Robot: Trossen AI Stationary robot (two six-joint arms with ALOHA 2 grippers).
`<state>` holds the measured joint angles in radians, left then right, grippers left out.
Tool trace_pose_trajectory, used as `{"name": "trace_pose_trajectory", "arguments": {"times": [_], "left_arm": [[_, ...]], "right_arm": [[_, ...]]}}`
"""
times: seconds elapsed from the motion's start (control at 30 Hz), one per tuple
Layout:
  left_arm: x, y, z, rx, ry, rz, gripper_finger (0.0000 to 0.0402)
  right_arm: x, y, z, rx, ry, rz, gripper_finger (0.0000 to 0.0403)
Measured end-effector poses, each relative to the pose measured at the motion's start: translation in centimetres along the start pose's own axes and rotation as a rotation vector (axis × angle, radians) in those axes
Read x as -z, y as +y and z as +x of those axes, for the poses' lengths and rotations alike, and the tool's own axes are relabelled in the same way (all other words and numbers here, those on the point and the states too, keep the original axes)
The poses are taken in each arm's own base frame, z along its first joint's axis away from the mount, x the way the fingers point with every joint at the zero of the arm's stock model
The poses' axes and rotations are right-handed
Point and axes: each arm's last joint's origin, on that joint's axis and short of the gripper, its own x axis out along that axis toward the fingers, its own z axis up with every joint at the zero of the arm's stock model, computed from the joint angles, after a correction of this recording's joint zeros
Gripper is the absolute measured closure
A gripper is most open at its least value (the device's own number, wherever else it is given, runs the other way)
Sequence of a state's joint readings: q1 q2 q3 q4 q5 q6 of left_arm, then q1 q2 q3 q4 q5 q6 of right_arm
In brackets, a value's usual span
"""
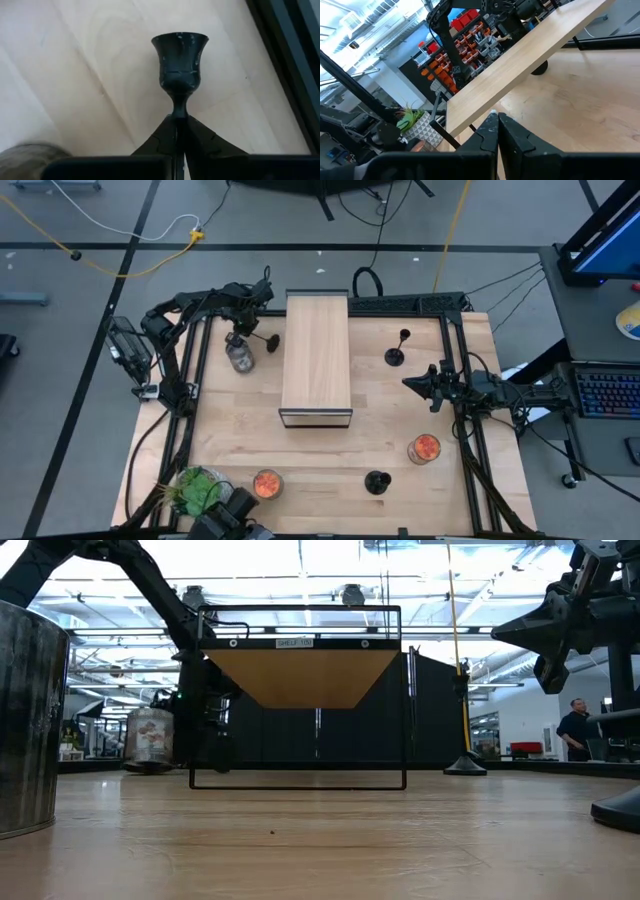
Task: Pick & Place candle stick holders
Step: Put the top left black candle holder on the shelf
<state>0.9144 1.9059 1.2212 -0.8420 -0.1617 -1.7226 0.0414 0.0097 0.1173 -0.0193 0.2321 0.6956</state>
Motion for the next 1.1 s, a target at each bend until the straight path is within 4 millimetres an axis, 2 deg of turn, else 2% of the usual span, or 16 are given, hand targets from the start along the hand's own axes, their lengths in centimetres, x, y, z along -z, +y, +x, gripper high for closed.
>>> {"name": "trace_pose_trajectory", "arguments": {"times": [0.43,0.8,1.1], "left_arm": [[-0.4,0.6,-2.8,0.075,-0.028,-0.004,0.0388],[-1.6,1.6,-7.0,0.213,-0.091,-0.011,0.0388],[-2.6,3.4,-11.0,0.317,-0.193,0.074,0.0388]], "right_arm": [[0.0,0.0,0.0,0.001,-0.001,0.0,0.0403],[0.0,0.0,0.0,0.001,-0.001,0.0,0.0403],[0.0,0.0,0.0,0.002,-0.001,0.0,0.0403]]}}
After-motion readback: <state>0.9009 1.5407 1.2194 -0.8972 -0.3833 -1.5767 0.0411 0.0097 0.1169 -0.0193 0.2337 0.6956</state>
